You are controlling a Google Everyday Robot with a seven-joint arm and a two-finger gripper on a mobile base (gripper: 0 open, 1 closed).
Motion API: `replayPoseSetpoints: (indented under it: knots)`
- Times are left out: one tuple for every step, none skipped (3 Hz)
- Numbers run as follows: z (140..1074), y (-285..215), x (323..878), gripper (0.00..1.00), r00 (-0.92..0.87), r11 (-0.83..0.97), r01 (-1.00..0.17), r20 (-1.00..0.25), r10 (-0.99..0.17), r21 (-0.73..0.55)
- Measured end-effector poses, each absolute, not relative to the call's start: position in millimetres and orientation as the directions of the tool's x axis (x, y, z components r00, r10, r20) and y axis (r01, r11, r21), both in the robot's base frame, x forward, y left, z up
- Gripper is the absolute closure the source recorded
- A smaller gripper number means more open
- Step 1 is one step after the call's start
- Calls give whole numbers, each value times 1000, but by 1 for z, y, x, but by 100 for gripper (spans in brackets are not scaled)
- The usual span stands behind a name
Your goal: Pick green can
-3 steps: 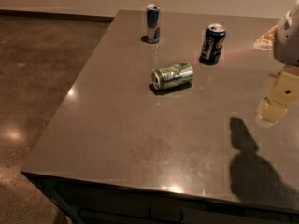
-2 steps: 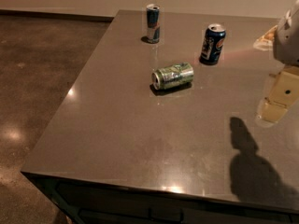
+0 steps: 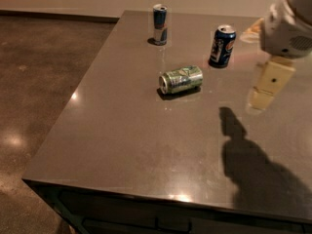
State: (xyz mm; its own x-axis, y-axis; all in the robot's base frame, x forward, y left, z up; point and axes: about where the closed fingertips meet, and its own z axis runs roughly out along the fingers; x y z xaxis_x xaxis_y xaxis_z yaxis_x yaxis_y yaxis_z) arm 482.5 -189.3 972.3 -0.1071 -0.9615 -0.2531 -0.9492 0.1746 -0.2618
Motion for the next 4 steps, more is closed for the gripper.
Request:
replayPoseSetpoints:
  knots:
    - [963,-169,513,0,-26,98,-958,-261,-965,-268]
    - [952,-149,537,0,49,23,-962,-255,-966,-271]
    - [934,-130,562,0,131,-71,-964,-224,-966,-255]
    - [910,-123,585,0,183,-145,-966,-172,-968,-213]
